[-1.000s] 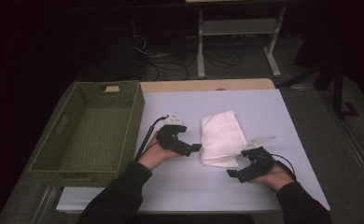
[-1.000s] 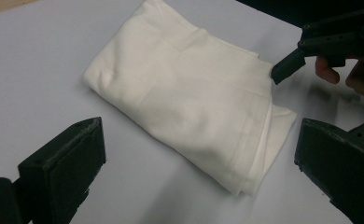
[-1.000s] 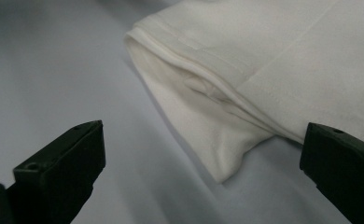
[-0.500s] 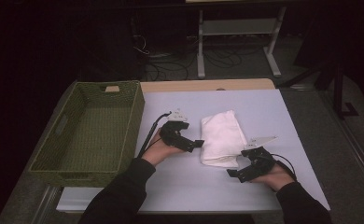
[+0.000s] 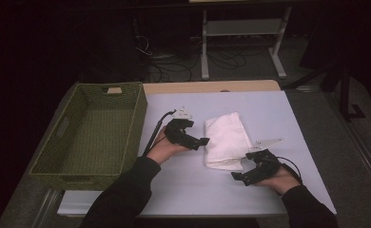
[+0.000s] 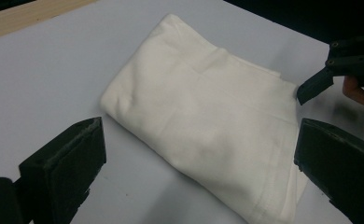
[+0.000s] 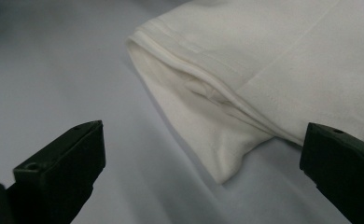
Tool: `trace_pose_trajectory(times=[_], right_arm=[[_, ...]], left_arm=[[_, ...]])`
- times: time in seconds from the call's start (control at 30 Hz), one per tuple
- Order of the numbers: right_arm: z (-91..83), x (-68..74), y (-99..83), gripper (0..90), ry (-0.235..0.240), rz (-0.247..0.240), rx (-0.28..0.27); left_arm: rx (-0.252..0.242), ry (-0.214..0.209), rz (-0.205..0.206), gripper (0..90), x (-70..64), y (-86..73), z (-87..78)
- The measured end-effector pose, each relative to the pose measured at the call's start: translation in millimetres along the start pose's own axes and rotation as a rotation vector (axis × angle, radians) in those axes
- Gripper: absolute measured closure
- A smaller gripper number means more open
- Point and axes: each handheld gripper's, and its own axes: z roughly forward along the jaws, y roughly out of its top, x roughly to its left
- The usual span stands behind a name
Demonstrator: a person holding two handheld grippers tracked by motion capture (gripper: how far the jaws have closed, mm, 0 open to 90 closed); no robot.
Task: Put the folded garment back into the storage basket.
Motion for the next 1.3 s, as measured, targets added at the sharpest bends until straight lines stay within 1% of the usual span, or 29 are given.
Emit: trace_pose_trajectory(times=[0.13, 0.8, 0.93, 0.97, 1.07, 1.17, 1.3], right_arm=[[-0.1, 0.1, 0.0, 0.0, 0.001, 0.001, 0.0], [0.0, 0.1, 0.0, 0.0, 0.005, 0.003, -0.002], [-0.4, 0.5, 0.1, 0.0, 0.009, 0.003, -0.004], [-0.6, 0.2, 0.0, 0.0, 0.009, 0.002, -0.004], [-0.5, 0.0, 0.1, 0.0, 0.011, 0.005, -0.006], [-0.3, 0.3, 0.2, 0.0, 0.013, 0.005, -0.006], [-0.3, 0.1, 0.2, 0.0, 0.015, 0.006, -0.007]], left_arm=[[0.008, 0.007, 0.006, 1.5, 2.8, 2.7, 2.0], [0.014, 0.025, -0.011, 1.7, 20.4, 12.4, 20.0], [0.022, 0.03, -0.01, 1.8, 24.4, 14.6, 24.2], [0.026, 0.033, -0.006, 1.8, 25.6, 15.2, 25.1], [0.021, 0.039, -0.015, 1.9, 28.9, 16.5, 28.8], [0.019, 0.046, -0.023, 4.0, 32.3, 17.4, 32.5], [0.025, 0.059, -0.017, 4.8, 35.3, 19.4, 37.4]])
